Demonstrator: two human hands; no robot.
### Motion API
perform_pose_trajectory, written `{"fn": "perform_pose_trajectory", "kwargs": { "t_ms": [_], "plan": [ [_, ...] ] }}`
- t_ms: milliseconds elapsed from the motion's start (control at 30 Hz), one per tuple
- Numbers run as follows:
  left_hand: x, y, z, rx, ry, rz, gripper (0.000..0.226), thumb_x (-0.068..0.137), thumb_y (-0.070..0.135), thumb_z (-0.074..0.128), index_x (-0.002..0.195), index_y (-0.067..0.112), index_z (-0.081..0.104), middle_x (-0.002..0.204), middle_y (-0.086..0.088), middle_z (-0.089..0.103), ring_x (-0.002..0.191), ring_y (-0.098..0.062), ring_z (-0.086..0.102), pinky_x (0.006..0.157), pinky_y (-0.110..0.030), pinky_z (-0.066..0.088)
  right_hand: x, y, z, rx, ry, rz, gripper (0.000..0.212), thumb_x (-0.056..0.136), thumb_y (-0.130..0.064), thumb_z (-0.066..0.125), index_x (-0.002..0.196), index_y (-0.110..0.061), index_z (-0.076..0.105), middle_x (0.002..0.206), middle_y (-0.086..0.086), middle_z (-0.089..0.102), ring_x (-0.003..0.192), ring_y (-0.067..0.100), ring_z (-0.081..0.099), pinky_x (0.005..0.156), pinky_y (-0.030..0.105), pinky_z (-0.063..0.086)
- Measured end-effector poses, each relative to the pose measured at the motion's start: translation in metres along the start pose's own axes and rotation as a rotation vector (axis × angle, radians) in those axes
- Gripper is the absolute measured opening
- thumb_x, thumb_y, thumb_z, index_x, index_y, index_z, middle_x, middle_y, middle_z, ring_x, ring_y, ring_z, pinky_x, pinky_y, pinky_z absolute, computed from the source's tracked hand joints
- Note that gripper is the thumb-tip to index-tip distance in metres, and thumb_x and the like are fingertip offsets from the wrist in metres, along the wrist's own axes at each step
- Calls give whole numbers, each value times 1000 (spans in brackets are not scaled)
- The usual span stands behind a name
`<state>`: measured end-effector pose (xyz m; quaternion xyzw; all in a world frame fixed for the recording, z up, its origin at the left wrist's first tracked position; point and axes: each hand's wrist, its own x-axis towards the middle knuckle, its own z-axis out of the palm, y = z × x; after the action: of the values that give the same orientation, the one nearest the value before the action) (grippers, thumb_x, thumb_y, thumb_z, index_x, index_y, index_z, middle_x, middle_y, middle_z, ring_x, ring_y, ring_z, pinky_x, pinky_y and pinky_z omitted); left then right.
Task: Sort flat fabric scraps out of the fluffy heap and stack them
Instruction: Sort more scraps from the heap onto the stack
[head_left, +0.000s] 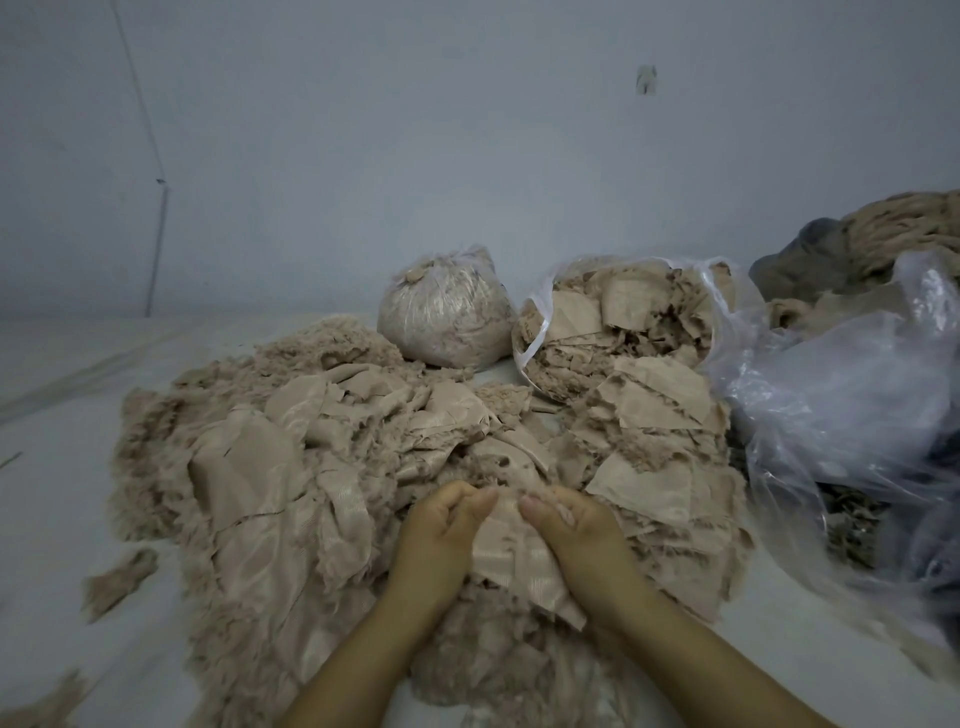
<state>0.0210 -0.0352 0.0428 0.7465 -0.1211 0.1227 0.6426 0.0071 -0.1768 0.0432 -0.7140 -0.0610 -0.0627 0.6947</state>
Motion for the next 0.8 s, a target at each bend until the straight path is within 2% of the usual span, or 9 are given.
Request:
{"fn": "perform_pose_trajectory", "kwargs": {
  "t_ms": [167, 300, 400, 500, 567, 600, 667, 733, 800],
  "plan": [
    [1, 3, 1, -85, 56, -51, 35, 93, 21, 55, 73, -7, 58, 62, -11, 55, 57, -17, 49, 54, -28, 39, 1, -1, 2, 166, 36, 14, 19, 94, -23, 56, 88, -14, 72, 84, 7, 75, 78, 19, 72, 64, 24, 55],
    [0, 3, 1, -123, 63, -82, 38, 95, 24, 52, 79, -10, 61, 69, -23, 62, 63, -23, 55, 59, -33, 43, 2, -4, 0, 170, 76, 22, 28, 91, -27, 58, 87, -2, 69, 84, 18, 73, 73, 26, 69, 65, 31, 55],
    [-1, 3, 3, -137, 52, -106, 41, 95, 27, 51, 83, -11, 62, 83, -32, 64, 67, -27, 58, 62, -36, 46, 2, -6, -4, 178, 84, 17, 37, 91, -27, 59, 89, 10, 63, 89, 31, 68, 71, 29, 63, 65, 34, 51],
    [-1, 2, 4, -156, 57, -117, 46, 95, 29, 51, 84, -14, 60, 87, -37, 62, 68, -30, 58, 65, -40, 46, 4, -8, -8, 183, 70, 16, 30, 89, -30, 59, 79, -6, 72, 83, 23, 71, 71, 30, 66, 67, 35, 53],
    [-1, 1, 3, -179, 42, -128, 50, 93, 35, 51, 86, -13, 62, 86, -34, 65, 72, -40, 63, 68, -44, 50, 5, -9, -10, 168, 59, 16, 30, 86, -36, 59, 69, -17, 74, 72, 14, 71, 64, 27, 63, 59, 31, 51],
    [-2, 1, 3, -192, 32, -132, 53, 91, 40, 51, 88, -12, 63, 86, -32, 66, 76, -43, 64, 70, -44, 51, 6, -8, -12, 159, 65, 19, 30, 86, -38, 59, 67, -19, 73, 69, 14, 69, 62, 27, 58, 57, 30, 49],
    [-3, 0, 4, -201, 16, -135, 64, 85, 49, 51, 90, -14, 61, 87, -33, 66, 75, -38, 64, 70, -41, 50, 7, -8, -13, 141, 61, 28, 31, 86, -40, 59, 69, -18, 73, 70, 19, 63, 65, 29, 50, 60, 35, 44],
    [-2, -1, 0, -174, 41, -130, 63, 82, 53, 51, 80, -9, 64, 72, -27, 65, 65, -24, 60, 63, -31, 47, 10, -8, -17, 124, 80, 30, 38, 84, -43, 60, 78, -7, 72, 72, 22, 62, 66, 30, 51, 60, 33, 44],
    [2, -4, -9, -131, 139, -138, 47, 83, 52, 50, 55, 17, 61, 44, 0, 49, 44, -12, 45, 49, -20, 37, 16, -10, -30, 95, 185, 17, 47, 89, -39, 56, 79, 6, 65, 67, 15, 65, 58, 25, 57, 54, 20, 45]
  ]
}}
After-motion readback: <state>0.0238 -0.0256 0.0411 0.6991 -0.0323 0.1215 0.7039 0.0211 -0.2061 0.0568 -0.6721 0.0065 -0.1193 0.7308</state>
